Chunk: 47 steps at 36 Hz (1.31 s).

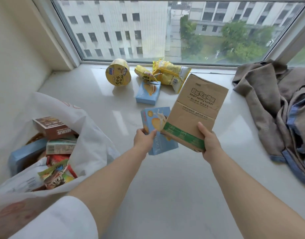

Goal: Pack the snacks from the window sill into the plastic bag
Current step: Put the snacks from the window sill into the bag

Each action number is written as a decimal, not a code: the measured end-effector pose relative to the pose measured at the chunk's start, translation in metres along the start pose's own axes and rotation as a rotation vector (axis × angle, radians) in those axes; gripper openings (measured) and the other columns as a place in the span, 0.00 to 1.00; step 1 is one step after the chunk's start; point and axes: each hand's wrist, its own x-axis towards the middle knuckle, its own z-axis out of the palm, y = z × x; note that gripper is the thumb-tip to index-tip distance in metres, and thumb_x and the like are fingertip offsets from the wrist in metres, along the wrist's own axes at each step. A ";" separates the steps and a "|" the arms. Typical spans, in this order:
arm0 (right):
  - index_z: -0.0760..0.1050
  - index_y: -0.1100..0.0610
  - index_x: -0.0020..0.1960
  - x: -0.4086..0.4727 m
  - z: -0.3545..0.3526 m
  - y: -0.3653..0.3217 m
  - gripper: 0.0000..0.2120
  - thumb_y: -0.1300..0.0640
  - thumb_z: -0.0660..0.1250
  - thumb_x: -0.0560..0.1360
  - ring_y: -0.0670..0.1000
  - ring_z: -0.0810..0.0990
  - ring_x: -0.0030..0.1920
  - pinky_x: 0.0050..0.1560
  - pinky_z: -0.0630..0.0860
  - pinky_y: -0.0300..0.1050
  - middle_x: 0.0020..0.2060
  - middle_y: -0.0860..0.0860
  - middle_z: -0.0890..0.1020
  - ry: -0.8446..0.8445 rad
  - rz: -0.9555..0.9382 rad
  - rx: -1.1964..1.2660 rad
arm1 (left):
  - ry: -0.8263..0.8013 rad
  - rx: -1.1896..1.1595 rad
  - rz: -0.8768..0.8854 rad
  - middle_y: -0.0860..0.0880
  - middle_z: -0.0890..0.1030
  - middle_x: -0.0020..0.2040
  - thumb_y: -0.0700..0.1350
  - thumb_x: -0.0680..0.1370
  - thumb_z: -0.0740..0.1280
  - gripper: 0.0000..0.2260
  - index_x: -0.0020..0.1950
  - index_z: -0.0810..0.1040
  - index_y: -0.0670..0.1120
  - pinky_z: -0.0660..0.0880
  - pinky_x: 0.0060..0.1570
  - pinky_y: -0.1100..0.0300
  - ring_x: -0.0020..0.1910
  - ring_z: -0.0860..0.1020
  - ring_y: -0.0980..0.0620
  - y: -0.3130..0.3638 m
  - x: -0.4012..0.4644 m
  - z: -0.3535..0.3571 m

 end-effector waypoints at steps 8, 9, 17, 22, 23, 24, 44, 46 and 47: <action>0.71 0.50 0.64 -0.044 0.068 -0.043 0.23 0.45 0.69 0.72 0.55 0.82 0.53 0.54 0.79 0.55 0.55 0.51 0.82 -0.159 -0.174 -0.037 | 0.131 -0.067 0.316 0.50 0.75 0.51 0.49 0.76 0.69 0.15 0.56 0.68 0.44 0.75 0.49 0.57 0.50 0.76 0.51 0.037 -0.036 -0.076; 0.71 0.50 0.64 -0.051 0.079 -0.046 0.22 0.46 0.68 0.72 0.55 0.82 0.53 0.53 0.79 0.55 0.55 0.51 0.82 -0.186 -0.189 -0.041 | 0.154 -0.079 0.339 0.50 0.75 0.51 0.49 0.76 0.69 0.15 0.56 0.68 0.45 0.75 0.50 0.56 0.51 0.77 0.50 0.040 -0.039 -0.087; 0.71 0.51 0.64 -0.096 0.169 -0.049 0.21 0.49 0.68 0.73 0.55 0.82 0.52 0.51 0.80 0.54 0.54 0.52 0.82 -0.307 -0.263 -0.095 | 0.424 -0.091 0.465 0.50 0.75 0.52 0.50 0.75 0.70 0.18 0.58 0.69 0.44 0.74 0.49 0.57 0.50 0.76 0.51 0.046 -0.061 -0.191; 0.70 0.54 0.61 -0.117 0.221 -0.034 0.22 0.49 0.71 0.71 0.56 0.82 0.52 0.52 0.80 0.55 0.55 0.54 0.82 -0.285 -0.297 -0.150 | 0.545 -0.080 0.474 0.51 0.75 0.53 0.49 0.76 0.69 0.16 0.59 0.69 0.45 0.70 0.44 0.61 0.50 0.75 0.53 0.027 -0.074 -0.268; 0.70 0.54 0.61 -0.121 0.231 -0.030 0.22 0.49 0.72 0.71 0.55 0.82 0.51 0.51 0.80 0.54 0.54 0.54 0.81 -0.281 -0.303 -0.163 | 0.565 -0.076 0.469 0.52 0.75 0.53 0.49 0.76 0.68 0.16 0.59 0.69 0.45 0.69 0.44 0.62 0.50 0.74 0.53 0.023 -0.076 -0.284; 0.70 0.55 0.62 -0.126 0.242 -0.025 0.23 0.49 0.72 0.71 0.54 0.82 0.50 0.49 0.80 0.52 0.54 0.53 0.81 -0.280 -0.312 -0.176 | 0.579 -0.073 0.459 0.52 0.75 0.53 0.49 0.76 0.68 0.16 0.60 0.69 0.45 0.68 0.44 0.62 0.50 0.74 0.53 0.017 -0.077 -0.300; 0.65 0.55 0.59 -0.173 0.333 0.030 0.23 0.49 0.70 0.71 0.51 0.76 0.48 0.42 0.73 0.46 0.48 0.48 0.75 -0.032 -0.767 -0.837 | 0.357 0.950 0.406 0.49 0.77 0.56 0.50 0.75 0.67 0.17 0.62 0.68 0.50 0.73 0.44 0.53 0.51 0.78 0.42 -0.075 -0.068 -0.392; 0.66 0.56 0.58 -0.175 0.334 0.033 0.22 0.49 0.71 0.71 0.51 0.75 0.47 0.41 0.71 0.45 0.47 0.48 0.74 -0.027 -0.793 -0.873 | 0.297 1.051 0.361 0.47 0.74 0.61 0.47 0.77 0.63 0.20 0.68 0.65 0.49 0.74 0.48 0.52 0.54 0.77 0.41 -0.082 -0.064 -0.387; 0.66 0.56 0.58 -0.176 0.335 0.036 0.22 0.50 0.71 0.71 0.51 0.75 0.46 0.41 0.71 0.45 0.47 0.48 0.74 -0.030 -0.802 -0.884 | 0.282 1.059 0.351 0.46 0.74 0.62 0.46 0.78 0.61 0.20 0.69 0.63 0.48 0.74 0.48 0.52 0.54 0.77 0.41 -0.084 -0.063 -0.384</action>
